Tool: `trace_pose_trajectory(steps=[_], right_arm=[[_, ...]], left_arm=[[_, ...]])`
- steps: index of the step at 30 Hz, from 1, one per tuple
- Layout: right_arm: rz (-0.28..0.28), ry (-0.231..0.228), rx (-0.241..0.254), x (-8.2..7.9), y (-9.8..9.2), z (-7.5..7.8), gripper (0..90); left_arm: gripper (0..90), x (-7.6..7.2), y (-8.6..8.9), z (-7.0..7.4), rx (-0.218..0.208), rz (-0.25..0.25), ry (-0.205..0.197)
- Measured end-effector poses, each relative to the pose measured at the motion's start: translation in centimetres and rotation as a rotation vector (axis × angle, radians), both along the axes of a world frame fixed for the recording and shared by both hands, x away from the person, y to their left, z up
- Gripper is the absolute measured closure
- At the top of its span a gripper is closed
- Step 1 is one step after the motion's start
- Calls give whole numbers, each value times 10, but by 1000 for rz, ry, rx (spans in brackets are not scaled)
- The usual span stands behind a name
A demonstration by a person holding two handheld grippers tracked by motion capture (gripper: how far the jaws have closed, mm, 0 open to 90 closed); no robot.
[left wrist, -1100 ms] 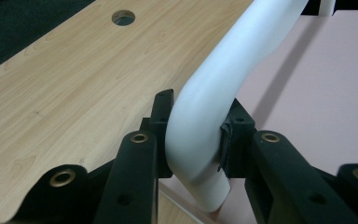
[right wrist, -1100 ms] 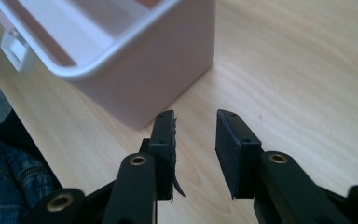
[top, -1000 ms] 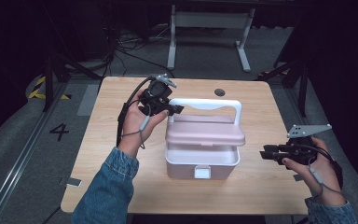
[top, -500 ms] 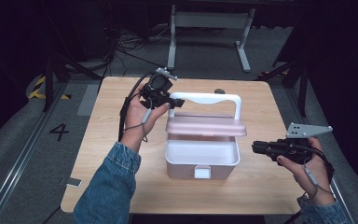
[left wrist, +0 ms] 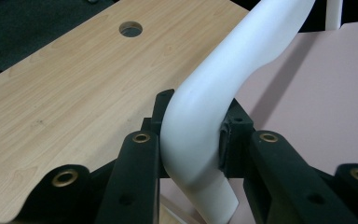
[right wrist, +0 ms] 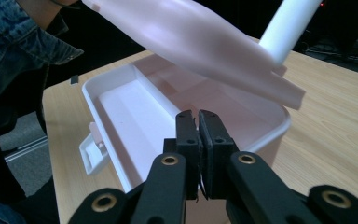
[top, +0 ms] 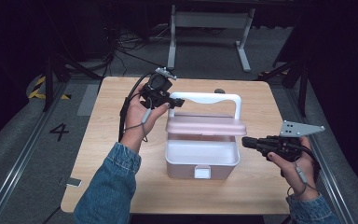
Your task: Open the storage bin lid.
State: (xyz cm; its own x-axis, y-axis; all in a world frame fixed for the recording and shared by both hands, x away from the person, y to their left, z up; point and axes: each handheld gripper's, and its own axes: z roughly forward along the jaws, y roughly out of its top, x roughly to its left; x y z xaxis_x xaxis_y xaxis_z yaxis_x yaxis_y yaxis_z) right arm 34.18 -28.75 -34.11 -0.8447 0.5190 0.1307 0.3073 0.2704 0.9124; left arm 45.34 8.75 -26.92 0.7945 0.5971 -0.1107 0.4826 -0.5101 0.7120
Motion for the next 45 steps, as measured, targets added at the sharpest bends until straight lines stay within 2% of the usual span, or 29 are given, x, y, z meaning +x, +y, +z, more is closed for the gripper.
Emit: trace_pose_trajectory(steps=[6,11,13,14,17,18,21,24,30,32,35,36,40,45], right_arm=[[4,3,3,4,7,1,900],[3,11,9,6,9,1,900],[4,12,7,6,9,1,900],[4,12,5,6,9,1,900],[6,15,4,6,9,1,900],[8,16,3,6,9,1,900],[9,18,3,7,9,1,900],[8,19,1,7,9,0,900],[7,25,3,8,8,0,900],[5,25,5,8,8,1,900],[4,23,6,9,8,1,900],[4,21,6,9,9,2,900],[3,18,11,10,9,3,900],[3,16,16,11,9,4,900]], left_arm=[[730,-4,-2,1,30,-3,-16],[725,-6,-2,-1,35,-14,-14],[672,-8,-3,-1,39,-17,-16],[672,-10,-5,-1,55,-20,-27],[562,-15,-6,0,88,-20,-61],[524,-15,-6,0,88,-20,-61],[483,-21,1,5,62,-3,-103],[493,-26,10,12,42,4,-122],[514,-40,25,21,15,-8,-128],[534,-45,32,22,3,7,-98],[543,-52,43,19,-61,20,-32],[555,-54,47,19,-60,13,-30],[542,-60,58,14,-56,38,-29],[532,-64,66,8,-26,49,-14]])
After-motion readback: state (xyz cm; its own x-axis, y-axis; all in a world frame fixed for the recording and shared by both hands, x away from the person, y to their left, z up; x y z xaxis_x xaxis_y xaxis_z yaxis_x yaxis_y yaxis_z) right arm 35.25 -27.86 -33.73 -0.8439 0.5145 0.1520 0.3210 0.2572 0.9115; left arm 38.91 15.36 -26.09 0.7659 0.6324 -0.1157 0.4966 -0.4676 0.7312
